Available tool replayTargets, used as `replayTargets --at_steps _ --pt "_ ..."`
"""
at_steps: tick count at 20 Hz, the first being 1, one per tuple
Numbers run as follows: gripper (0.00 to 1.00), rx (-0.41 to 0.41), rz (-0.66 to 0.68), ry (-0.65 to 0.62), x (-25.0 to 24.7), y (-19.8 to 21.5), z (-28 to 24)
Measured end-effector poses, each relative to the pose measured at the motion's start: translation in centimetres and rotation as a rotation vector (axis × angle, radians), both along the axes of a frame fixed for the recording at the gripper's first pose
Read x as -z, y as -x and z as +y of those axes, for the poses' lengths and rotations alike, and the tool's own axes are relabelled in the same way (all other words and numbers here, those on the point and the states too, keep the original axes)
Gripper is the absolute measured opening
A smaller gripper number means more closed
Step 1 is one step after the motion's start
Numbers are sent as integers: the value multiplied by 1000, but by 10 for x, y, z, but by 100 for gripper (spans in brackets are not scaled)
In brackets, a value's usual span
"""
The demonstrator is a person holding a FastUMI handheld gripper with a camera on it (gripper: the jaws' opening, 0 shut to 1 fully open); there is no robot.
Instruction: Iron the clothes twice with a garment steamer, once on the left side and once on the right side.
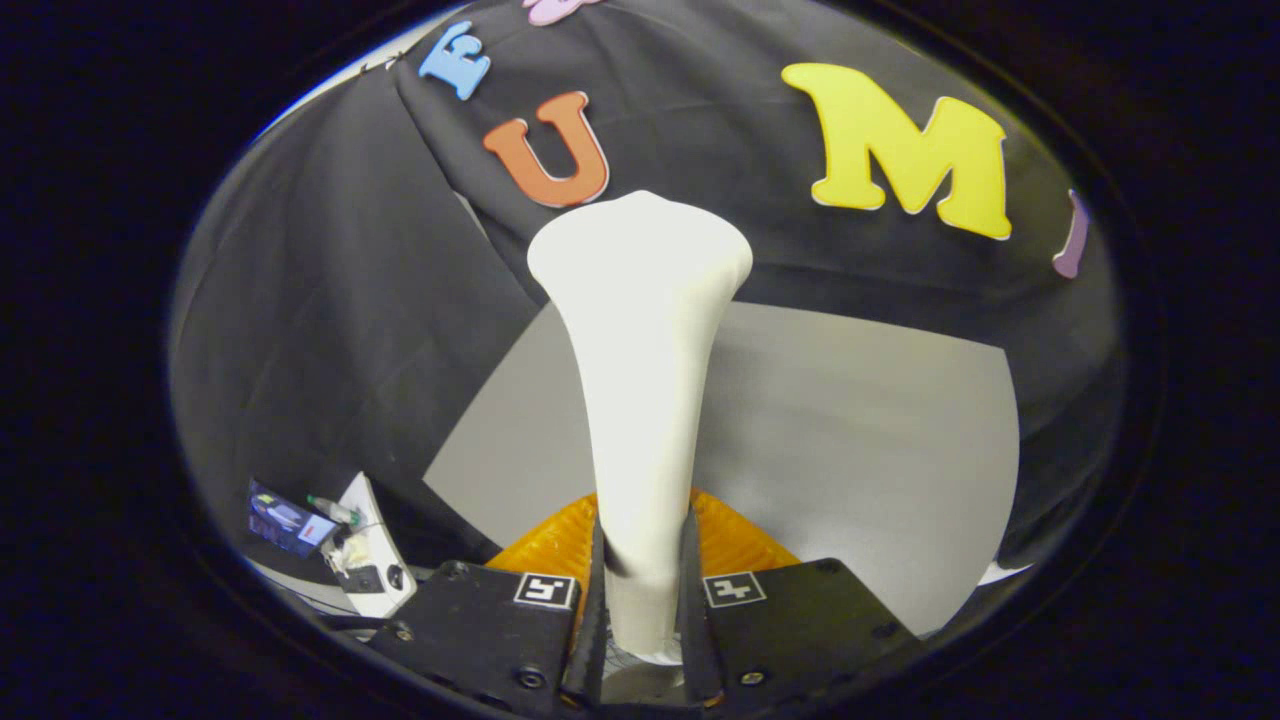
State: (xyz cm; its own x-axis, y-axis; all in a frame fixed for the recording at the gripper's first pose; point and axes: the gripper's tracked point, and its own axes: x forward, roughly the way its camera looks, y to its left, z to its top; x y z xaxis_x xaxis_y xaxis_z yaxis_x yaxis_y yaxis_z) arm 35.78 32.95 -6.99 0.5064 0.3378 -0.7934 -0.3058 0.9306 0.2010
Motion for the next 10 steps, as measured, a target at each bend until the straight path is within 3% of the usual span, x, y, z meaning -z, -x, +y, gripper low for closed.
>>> replayTargets --at_steps 10 --pt "32 75 -287 -200 -80 76 -32"
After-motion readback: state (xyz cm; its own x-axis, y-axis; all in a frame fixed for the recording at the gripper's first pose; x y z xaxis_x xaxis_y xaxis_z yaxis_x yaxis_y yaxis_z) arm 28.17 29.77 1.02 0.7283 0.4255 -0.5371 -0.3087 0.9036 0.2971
